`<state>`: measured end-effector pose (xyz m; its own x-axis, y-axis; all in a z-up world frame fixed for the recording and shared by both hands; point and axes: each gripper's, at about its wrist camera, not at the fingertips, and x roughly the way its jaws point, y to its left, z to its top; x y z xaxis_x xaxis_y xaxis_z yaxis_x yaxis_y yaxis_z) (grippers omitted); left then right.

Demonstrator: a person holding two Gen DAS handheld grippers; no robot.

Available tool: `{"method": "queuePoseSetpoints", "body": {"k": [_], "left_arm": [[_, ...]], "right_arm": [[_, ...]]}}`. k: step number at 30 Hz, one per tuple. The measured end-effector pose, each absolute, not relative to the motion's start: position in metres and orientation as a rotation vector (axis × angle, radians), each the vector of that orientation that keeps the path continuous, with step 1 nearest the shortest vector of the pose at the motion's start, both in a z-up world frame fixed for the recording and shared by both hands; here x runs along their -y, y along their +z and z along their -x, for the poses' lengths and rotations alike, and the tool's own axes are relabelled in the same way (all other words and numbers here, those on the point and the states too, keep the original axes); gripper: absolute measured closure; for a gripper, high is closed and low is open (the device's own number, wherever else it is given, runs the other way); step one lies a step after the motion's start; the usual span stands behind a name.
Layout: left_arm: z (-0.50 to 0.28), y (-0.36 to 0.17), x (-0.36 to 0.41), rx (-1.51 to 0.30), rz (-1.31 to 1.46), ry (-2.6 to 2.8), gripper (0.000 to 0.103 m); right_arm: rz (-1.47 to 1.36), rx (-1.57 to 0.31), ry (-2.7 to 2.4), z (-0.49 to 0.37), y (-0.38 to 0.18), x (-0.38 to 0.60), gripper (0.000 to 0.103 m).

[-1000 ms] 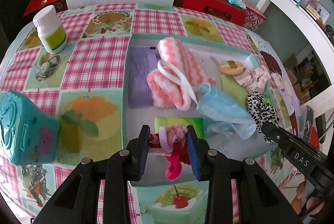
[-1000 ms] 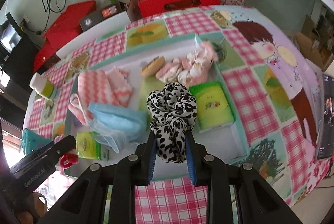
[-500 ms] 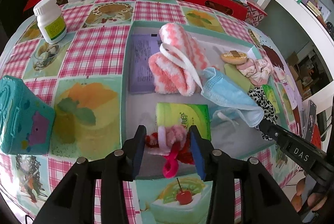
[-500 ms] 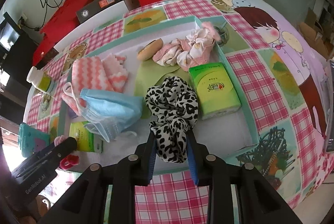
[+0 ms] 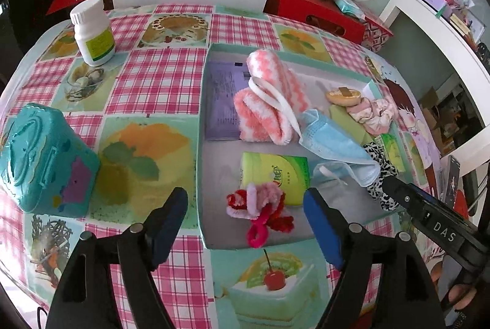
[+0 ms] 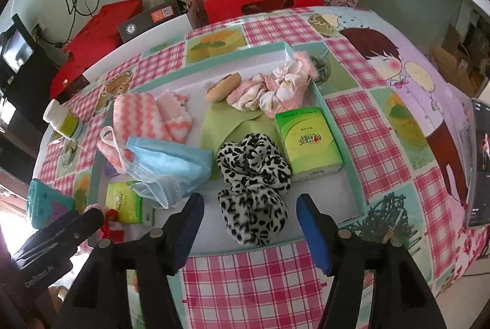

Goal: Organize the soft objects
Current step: 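Withdraw both open tools from the tray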

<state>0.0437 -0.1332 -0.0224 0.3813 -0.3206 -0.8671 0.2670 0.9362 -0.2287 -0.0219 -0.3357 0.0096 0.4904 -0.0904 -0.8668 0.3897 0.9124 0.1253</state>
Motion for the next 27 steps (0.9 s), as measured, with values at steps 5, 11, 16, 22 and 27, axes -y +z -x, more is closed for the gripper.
{"method": "queuePoseSetpoints", "body": {"k": [5, 11, 16, 22, 27], "left_arm": [[-0.039, -0.019, 0.131, -1.106, 0.045, -0.359, 0.017], [-0.035, -0.017, 0.125, -1.094, 0.030, -0.320, 0.016], [-0.033, -0.018, 0.118, -1.101, 0.022, -0.299, 0.016], [-0.028, -0.016, 0.108, -1.102, 0.026, -0.281, 0.015], [-0.023, -0.012, 0.096, -1.092, 0.031, -0.259, 0.001]], "right_arm": [[-0.314, -1.019, -0.297, 0.024, 0.010, 0.333, 0.029], [-0.303, -1.007, -0.299, 0.028, 0.012, 0.331, 0.010], [-0.292, -1.001, -0.295, 0.031, 0.014, 0.329, 0.000], [-0.258, -0.995, -0.311, 0.037, 0.019, 0.324, 0.000], [-0.223, -0.995, -0.307, 0.044, 0.025, 0.316, 0.000]]}}
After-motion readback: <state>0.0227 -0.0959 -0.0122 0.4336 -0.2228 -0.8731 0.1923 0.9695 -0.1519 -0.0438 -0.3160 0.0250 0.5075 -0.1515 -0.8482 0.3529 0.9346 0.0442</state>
